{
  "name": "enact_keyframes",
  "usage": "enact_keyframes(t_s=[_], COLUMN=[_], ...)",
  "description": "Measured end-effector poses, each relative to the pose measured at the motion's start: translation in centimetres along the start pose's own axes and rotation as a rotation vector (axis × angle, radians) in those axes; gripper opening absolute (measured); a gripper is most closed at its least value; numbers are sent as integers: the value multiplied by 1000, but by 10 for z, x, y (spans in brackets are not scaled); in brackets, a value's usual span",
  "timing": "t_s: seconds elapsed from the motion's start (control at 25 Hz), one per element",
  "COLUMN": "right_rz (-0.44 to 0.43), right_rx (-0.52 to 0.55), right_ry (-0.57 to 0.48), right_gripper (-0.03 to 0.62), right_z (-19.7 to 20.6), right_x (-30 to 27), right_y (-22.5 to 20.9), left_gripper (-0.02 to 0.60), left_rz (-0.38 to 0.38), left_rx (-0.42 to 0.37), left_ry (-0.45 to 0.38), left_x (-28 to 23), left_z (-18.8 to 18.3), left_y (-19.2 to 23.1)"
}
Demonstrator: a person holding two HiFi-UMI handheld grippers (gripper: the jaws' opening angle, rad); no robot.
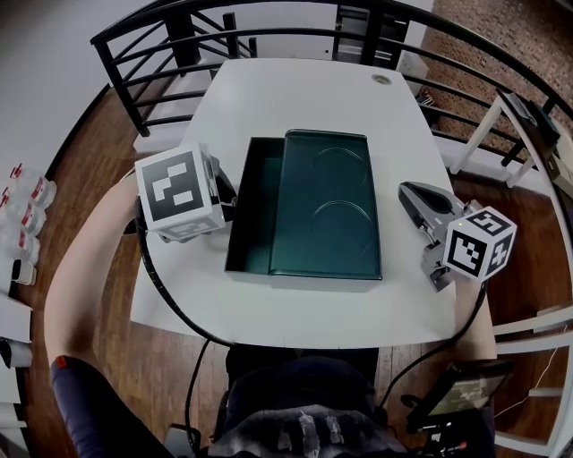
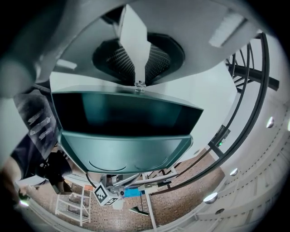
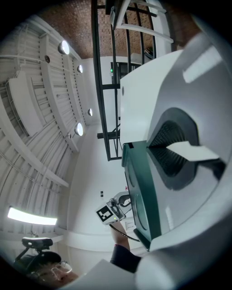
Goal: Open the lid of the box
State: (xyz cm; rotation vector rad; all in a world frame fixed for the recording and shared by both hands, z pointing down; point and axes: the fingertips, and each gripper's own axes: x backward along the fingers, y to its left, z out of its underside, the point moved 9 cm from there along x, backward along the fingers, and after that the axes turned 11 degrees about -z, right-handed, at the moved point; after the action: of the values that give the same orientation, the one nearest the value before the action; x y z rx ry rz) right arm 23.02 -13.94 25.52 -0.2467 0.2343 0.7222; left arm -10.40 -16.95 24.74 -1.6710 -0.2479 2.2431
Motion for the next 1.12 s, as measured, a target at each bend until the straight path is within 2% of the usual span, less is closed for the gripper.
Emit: enact_keyframes(t_s=[0.28,0.48,0.64,0.76,0.8,0.84,0.96,1.12], right_rz=[-1,-1,-1,-4,-4,-4,-2,-6], right_rx=[-4,-6,-8,-6,-6,-6,-8,-7], right_ry=[6,9,9,11,11,11,11,14], right_gripper=[3,3,3,3,3,3,3,3], right_z=[0,0,-1,-1,-1,-1,-1,-2], right_x=[1,1,1,0,0,0,1,0], right_y=[0,-1,0,0,0,0,0,-1], left_gripper=[86,83,81,78,65,17,17,17], left_rz=[7,17,27,30,22,3,-40,-58], left_rx=[76,124,140,179,187,188,206,226], left_ry=[11,-24,8,-21,-27,-23,-9,-49], left_x=[5,9,10,13,14,15,15,22], left_z=[31,43,58,72,77,81,94,103], left_y=[6,8,11,12,14,16,21,19])
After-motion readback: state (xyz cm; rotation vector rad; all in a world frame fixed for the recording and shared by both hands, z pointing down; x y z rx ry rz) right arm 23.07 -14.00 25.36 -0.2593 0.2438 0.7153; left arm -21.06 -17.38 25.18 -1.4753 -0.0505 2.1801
